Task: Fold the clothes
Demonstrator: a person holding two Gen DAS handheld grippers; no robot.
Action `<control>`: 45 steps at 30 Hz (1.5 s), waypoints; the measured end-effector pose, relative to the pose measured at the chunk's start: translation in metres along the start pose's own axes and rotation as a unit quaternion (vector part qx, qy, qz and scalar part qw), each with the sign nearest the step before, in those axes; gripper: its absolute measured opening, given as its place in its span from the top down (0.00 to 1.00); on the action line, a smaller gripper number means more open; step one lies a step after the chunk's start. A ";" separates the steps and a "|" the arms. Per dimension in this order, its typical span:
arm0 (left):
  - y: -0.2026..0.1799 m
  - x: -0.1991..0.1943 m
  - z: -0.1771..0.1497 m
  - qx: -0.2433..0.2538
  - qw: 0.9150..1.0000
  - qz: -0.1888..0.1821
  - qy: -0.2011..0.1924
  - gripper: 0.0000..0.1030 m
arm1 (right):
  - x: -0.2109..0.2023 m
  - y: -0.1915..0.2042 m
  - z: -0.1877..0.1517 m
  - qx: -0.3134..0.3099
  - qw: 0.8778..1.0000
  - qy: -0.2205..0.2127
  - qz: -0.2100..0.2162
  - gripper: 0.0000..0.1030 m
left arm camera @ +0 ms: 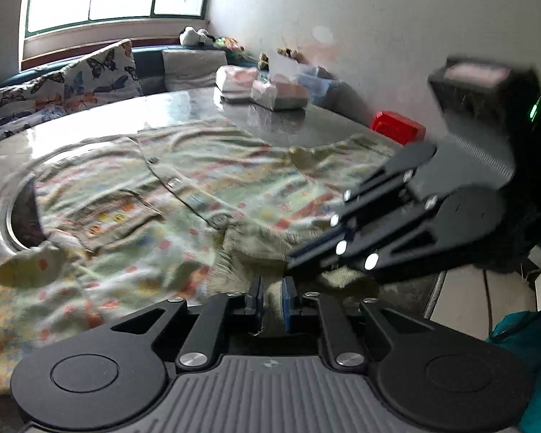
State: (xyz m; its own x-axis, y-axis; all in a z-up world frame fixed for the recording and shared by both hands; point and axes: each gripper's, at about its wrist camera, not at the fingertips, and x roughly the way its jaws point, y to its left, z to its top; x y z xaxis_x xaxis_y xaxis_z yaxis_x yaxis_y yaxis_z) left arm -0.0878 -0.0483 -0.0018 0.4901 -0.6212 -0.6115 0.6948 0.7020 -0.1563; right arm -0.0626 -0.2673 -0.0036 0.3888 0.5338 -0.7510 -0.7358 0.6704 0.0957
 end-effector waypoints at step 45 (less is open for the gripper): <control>0.019 0.036 0.034 -0.047 0.998 0.033 -0.005 0.87 | -0.004 -0.069 0.000 0.120 0.987 -0.064 -0.088 0.87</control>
State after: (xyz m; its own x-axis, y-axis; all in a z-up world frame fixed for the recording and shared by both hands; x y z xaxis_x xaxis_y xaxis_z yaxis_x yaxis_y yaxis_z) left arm -0.0390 -0.0694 -0.0003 0.5377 -0.5760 -0.6158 0.6087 0.7705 -0.1893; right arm -0.0139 -0.3158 -0.0069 0.5771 0.4486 -0.6825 -0.5034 0.8534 0.1352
